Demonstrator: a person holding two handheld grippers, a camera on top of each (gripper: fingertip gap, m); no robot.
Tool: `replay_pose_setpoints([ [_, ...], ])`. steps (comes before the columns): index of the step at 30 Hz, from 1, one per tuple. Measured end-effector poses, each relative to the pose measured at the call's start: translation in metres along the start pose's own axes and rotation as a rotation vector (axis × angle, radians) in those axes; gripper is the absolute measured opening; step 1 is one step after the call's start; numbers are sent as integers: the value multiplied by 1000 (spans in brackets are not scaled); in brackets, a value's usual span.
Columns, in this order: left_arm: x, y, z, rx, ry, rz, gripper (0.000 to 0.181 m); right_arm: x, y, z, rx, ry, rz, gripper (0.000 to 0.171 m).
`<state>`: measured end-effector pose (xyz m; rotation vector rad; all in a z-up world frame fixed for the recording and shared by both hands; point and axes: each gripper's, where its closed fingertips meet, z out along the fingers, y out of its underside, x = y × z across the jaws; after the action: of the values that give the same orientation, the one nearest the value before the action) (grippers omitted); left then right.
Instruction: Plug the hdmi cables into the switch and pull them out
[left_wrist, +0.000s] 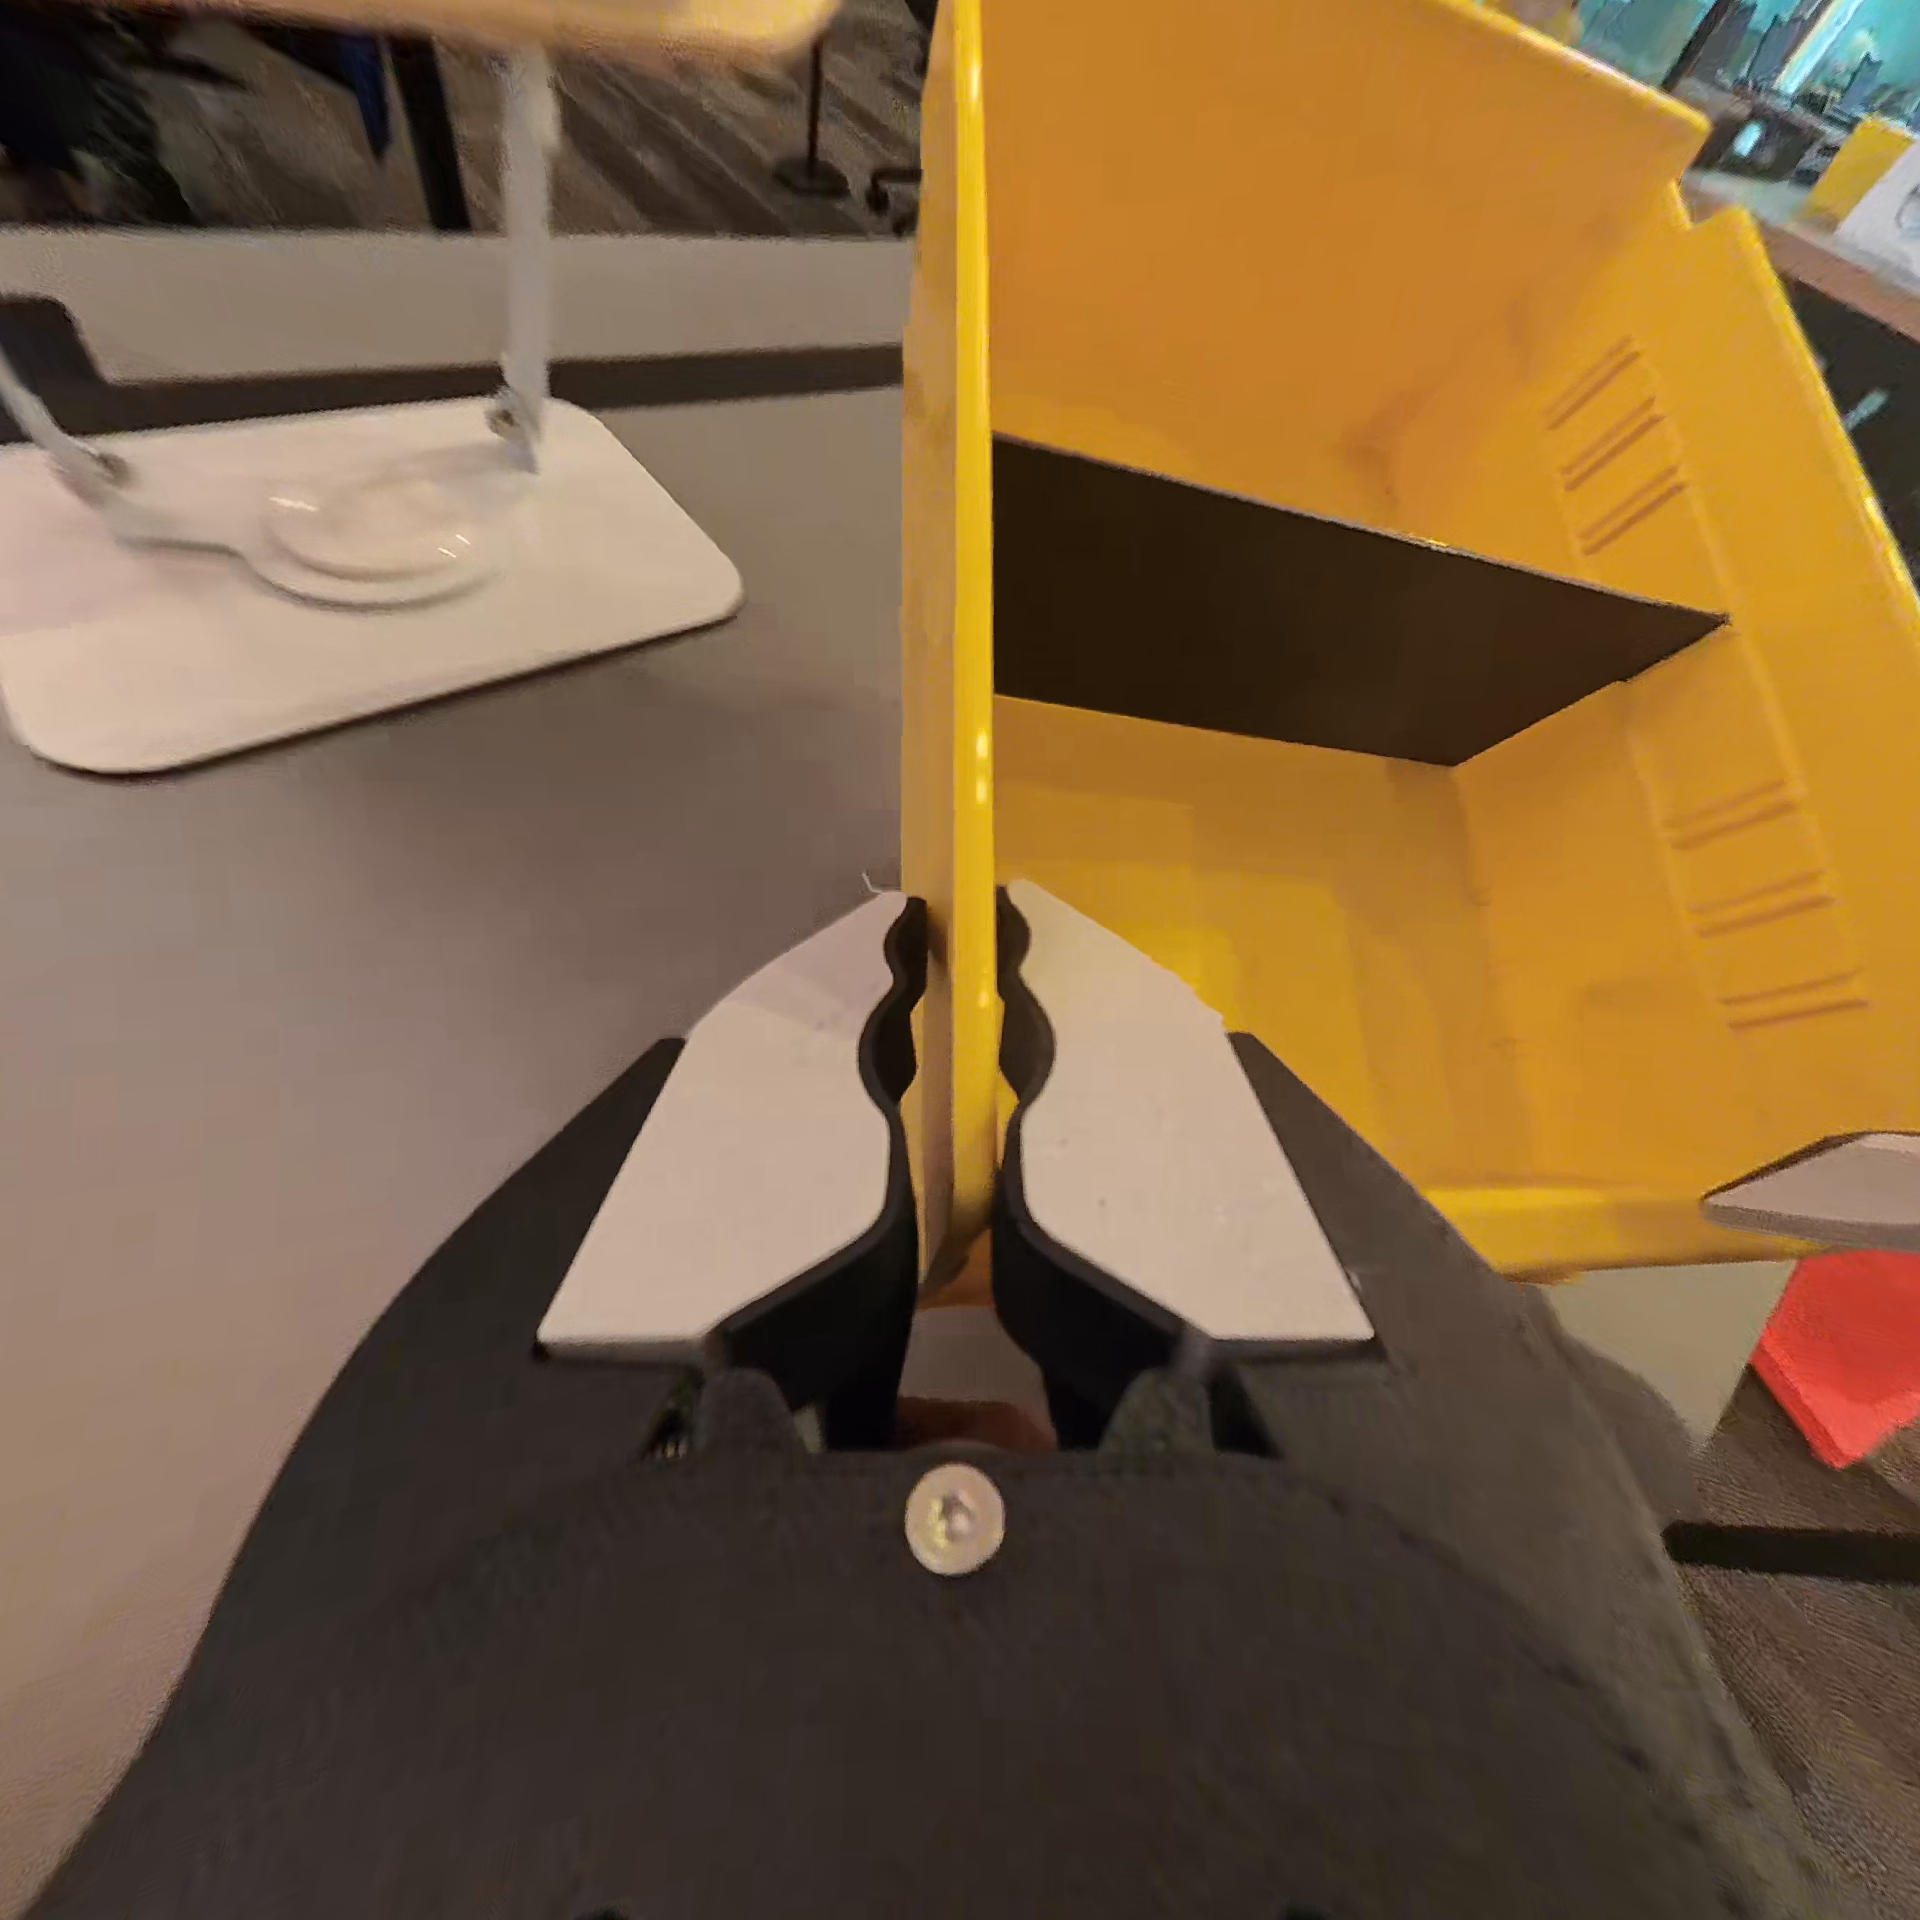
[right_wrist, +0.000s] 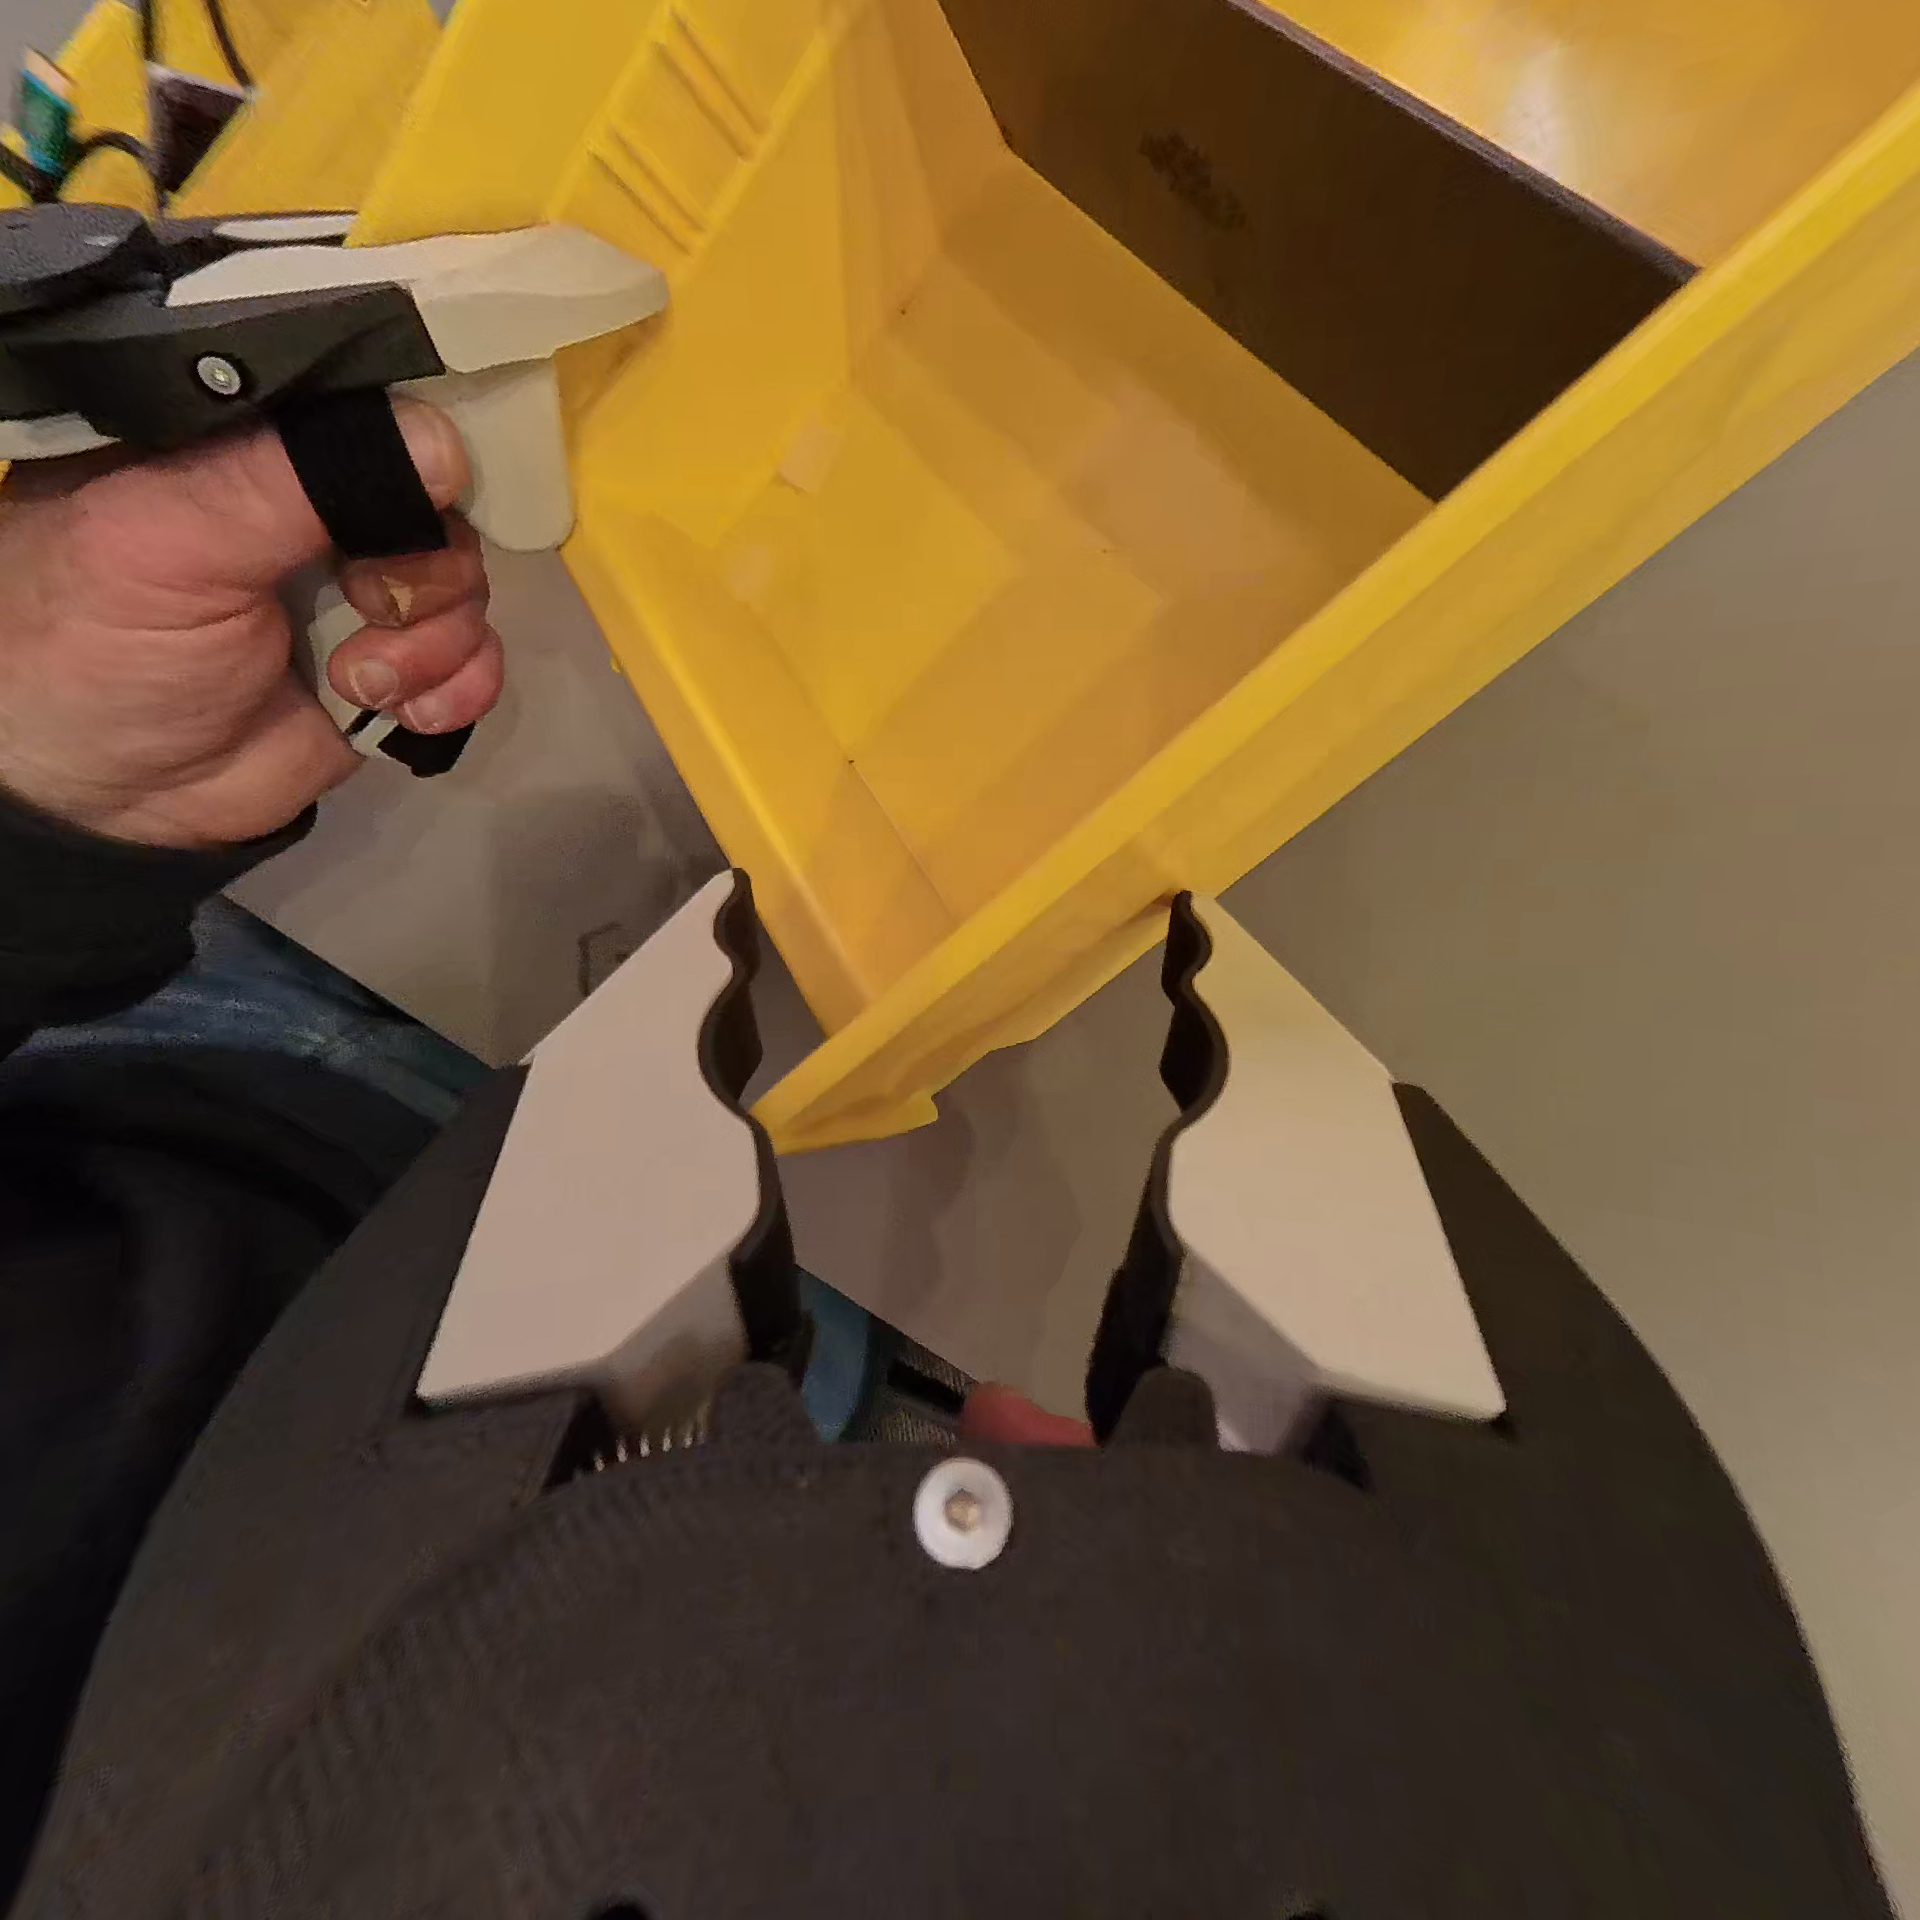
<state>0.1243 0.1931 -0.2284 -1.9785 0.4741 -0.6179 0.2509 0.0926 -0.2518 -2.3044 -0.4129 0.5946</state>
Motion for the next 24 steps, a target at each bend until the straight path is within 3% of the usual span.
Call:
replay_pose_setpoints([
  [3, 24, 18, 24, -79, 55, -18, 18, 33, 16, -4, -111, 70, -17, 73],
  [7, 44, 35, 42, -135, 75, -21, 27, 63, 23, -5, -144, 88, 36, 82],
  [14, 77, 42, 52, -170, 144, 63, 32, 114, 25, -16, -191, 240, 1, 63],
  [18, 87, 40, 53, -191, 192, 64, 45, 131, 26, -17, -183, 280, 3, 41],
  [24, 77, 7, 14, -83, 162, 122, 68, 141, 23, -19, -181, 316, -18, 32],
])
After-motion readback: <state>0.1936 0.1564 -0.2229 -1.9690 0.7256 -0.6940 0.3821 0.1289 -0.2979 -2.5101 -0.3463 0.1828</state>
